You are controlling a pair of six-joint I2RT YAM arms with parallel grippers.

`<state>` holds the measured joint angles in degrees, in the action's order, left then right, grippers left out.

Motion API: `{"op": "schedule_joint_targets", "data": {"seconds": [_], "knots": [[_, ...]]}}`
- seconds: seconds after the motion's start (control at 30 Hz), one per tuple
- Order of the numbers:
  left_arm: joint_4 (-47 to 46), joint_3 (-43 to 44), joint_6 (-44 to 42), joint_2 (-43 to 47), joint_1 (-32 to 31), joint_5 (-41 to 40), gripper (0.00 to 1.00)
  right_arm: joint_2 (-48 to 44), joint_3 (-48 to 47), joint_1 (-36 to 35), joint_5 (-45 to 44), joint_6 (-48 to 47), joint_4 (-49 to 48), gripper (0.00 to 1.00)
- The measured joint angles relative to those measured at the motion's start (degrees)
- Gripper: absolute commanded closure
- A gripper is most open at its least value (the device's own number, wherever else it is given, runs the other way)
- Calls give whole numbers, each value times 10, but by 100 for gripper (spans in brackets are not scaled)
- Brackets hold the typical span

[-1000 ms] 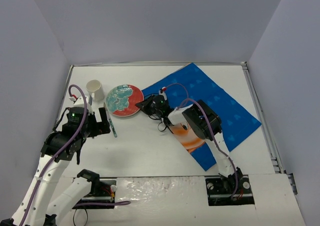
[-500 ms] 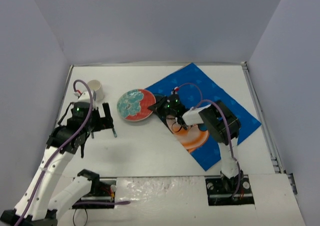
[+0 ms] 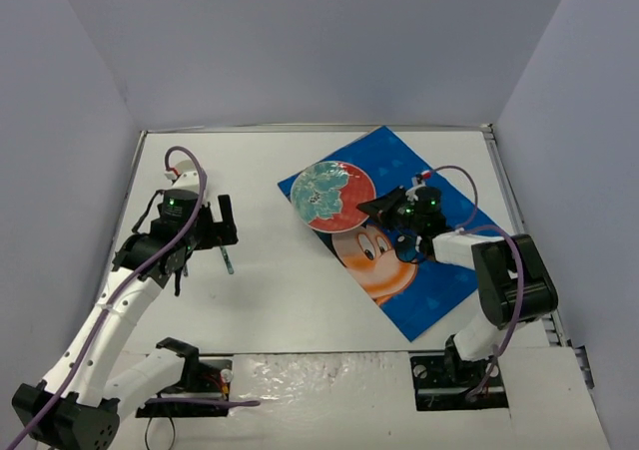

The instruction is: Set the dinner table for one person

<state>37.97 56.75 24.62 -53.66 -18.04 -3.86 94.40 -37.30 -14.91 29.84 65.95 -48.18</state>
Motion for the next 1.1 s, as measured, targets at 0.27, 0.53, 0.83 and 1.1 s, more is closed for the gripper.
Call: {"op": "schedule_joint_targets", "data": {"seconds": [0.27,0.53,0.83,1.1], "knots": [[-20,0,-6,-12,0,6,3,-69,77,161,66,-39,10,100],[-25,0,-9,-17,0,11,3,-88,127,238,104,-81,19,100],[-29,-1,-15,-21,0,13,3,-44,163,251,140,-84,-86,100],[-31,-1,-16,-26,0,15,3,29,162,260,146,-57,-157,100]]}}
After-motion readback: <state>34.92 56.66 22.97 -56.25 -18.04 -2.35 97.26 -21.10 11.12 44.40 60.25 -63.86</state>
